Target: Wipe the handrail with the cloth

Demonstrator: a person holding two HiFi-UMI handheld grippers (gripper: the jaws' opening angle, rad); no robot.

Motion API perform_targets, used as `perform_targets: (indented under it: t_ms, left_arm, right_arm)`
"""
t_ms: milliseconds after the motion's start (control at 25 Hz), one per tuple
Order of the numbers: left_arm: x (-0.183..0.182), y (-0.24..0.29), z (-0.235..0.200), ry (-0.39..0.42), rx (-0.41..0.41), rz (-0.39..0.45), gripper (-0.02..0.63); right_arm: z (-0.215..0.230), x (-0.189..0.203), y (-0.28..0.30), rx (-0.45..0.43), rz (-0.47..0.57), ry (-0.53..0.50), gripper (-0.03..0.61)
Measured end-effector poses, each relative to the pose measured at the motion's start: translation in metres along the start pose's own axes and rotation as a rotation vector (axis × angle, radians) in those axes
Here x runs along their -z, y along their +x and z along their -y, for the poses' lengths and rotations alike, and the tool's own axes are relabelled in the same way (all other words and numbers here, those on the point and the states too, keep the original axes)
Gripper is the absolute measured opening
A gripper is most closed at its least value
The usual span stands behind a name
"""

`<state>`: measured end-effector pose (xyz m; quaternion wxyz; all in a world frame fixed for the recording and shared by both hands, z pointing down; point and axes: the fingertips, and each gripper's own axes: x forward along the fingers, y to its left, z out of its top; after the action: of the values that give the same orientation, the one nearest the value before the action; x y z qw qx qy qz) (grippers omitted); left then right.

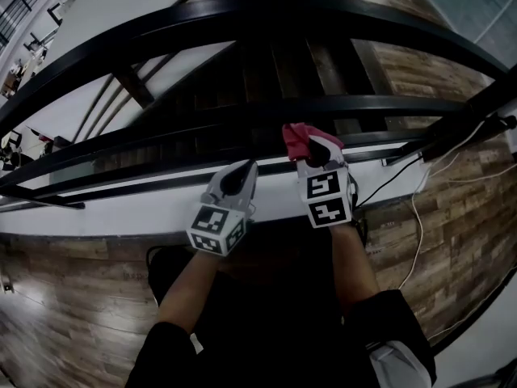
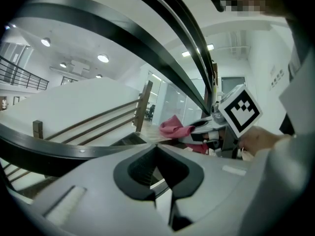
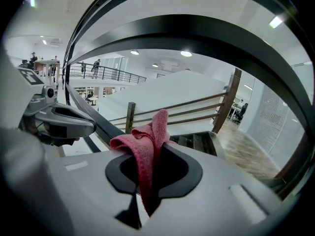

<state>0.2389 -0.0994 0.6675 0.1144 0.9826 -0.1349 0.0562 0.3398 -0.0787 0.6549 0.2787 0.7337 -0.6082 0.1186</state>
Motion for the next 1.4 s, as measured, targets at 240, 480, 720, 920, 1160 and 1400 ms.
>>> perform_targets:
  t_ms: [240,480,720,920,1160,1400]
  left_arm:
    - [0.001,-0.019,-0.025,-0.013,0.031,-0.013,0.0]
    - [-0.003,-0.038,-0.037,-0.021,0.081,-0.013,0.0]
    - [-0.002,-0.06,-0.045,-0.04,0.136,-0.027,0.0]
    - [0.001,-0.08,-0.059,0.001,0.183,-0.047,0.0]
    - [0.005,-0.103,-0.076,0.022,0.21,-0.057,0.0]
    - [0.013,-0.13,-0.1,0.004,0.23,-0.077,0.0]
  right_arm:
    - [-0.018,-0.006,0.003,0.026,-0.025,0.035,0.051]
    - [-0.04,-0.014,0.006,0.054,-0.036,0.068,0.051]
    - [-0.056,-0.023,0.008,0.048,-0.032,0.139,0.051]
    - [-0.068,-0.031,0.013,0.078,-0.026,0.197,0.051]
    - [-0.101,-0.044,0.022,0.068,-0.015,0.248,0.051]
    - [-0.128,-0.057,0.032,0.067,0.005,0.275,0.051]
